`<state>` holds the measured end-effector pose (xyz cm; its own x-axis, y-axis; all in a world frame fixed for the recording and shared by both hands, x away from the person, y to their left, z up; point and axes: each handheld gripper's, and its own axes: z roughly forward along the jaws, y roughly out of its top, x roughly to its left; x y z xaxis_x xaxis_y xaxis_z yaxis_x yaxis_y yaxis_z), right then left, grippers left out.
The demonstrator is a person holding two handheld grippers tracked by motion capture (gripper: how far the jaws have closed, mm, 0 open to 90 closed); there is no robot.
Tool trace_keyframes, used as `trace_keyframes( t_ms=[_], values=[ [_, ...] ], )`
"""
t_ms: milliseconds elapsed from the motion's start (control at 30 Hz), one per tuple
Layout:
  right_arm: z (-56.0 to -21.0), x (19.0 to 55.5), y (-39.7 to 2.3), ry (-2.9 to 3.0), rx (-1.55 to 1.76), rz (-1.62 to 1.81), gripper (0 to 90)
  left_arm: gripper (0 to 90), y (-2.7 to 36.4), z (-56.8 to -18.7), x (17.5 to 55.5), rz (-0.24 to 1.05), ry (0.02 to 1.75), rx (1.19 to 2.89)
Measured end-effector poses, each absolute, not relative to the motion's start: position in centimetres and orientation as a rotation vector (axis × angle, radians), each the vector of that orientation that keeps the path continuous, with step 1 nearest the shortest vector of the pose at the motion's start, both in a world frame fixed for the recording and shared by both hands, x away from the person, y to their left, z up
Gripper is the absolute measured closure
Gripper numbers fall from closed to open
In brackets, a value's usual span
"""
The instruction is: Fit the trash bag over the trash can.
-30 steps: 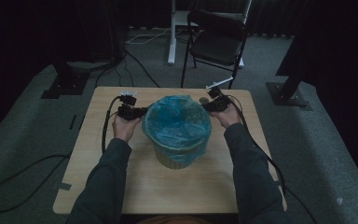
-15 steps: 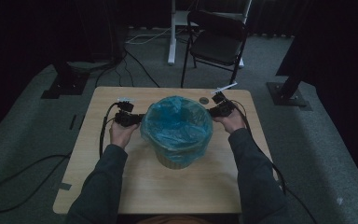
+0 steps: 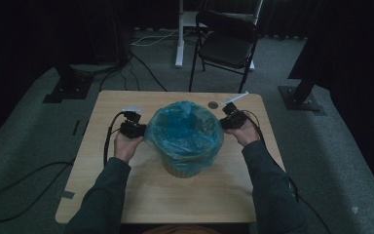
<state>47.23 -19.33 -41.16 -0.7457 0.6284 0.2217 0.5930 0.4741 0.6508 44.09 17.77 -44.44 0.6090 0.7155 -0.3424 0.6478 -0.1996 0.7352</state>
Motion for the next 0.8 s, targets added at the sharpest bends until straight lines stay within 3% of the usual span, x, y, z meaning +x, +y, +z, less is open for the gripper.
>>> trace_keyframes(
  t_ms=[300,400,600,800],
  values=[
    [-41.2,46.2,-19.6,2.682,1.062,1.149,90.0,82.1,17.4,-44.0,43.1,0.088,1.018,1.933],
    [-41.2,45.8,-19.7,2.683,1.042,1.141,89.7,77.8,17.7,-43.8,42.9,0.119,1.013,1.94],
    [-40.3,45.2,-20.6,2.592,1.041,1.145,72.0,61.9,19.5,-42.8,42.7,0.215,1.071,1.886],
    [-39.9,44.5,-21.3,2.548,1.029,1.142,62.3,57.2,21.0,-41.4,42.3,0.29,1.075,1.826]
  ],
)
